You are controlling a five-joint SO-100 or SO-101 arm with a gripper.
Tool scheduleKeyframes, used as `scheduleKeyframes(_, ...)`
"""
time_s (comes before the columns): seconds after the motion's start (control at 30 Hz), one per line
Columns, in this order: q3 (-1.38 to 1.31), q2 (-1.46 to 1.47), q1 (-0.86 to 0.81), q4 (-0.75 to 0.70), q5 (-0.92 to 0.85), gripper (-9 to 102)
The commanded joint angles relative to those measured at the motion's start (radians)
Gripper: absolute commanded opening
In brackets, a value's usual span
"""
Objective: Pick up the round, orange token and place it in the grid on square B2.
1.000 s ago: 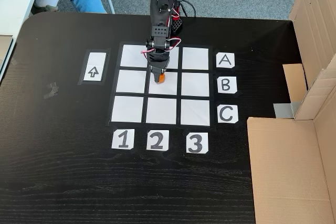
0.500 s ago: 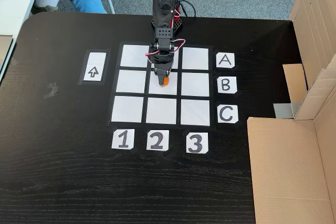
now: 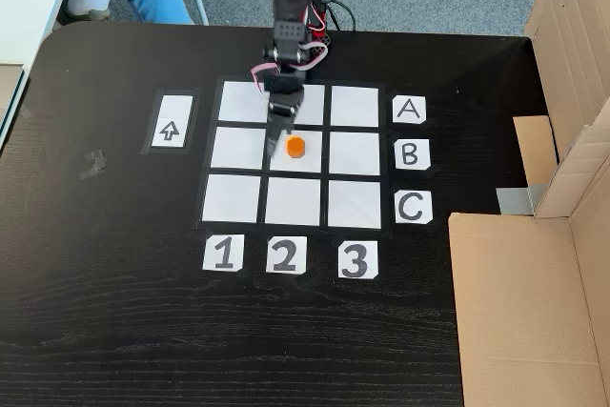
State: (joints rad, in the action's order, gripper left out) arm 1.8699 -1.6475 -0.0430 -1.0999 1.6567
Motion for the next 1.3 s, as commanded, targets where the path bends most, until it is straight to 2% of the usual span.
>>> scheduleKeyframes(0.0, 0.104, -0.204, -0.064, 0.121, -0.055, 62)
scheduleKeyframes(0.2, 0.334, -0.580, -0.296, 0.423, -0.080, 62)
scheduleKeyframes(0.43, 0.443, -0.920, -0.692, 0.672, -0.061, 62)
scheduleKeyframes(0.53, 0.499, -1.042, -0.844, 0.736, -0.051, 52)
scheduleKeyframes(0.6, 0.535, -1.103, -0.942, 0.735, -0.035, 37)
scheduleKeyframes(0.67, 0.588, -1.158, -1.057, 0.736, 0.006, 6)
scheduleKeyframes(0.7, 0.614, -1.183, -1.104, 0.729, 0.005, -1)
scheduleKeyframes(0.8, 0.721, -1.261, -1.249, 0.695, 0.008, -1)
scheduleKeyframes(0.97, 0.905, -1.440, -1.416, 0.528, -0.038, -1)
scheduleKeyframes(1.17, 1.023, -1.681, -1.514, 0.192, -0.129, -1)
scheduleKeyframes(1.27, 1.032, -1.680, -1.529, 0.121, -0.147, -1)
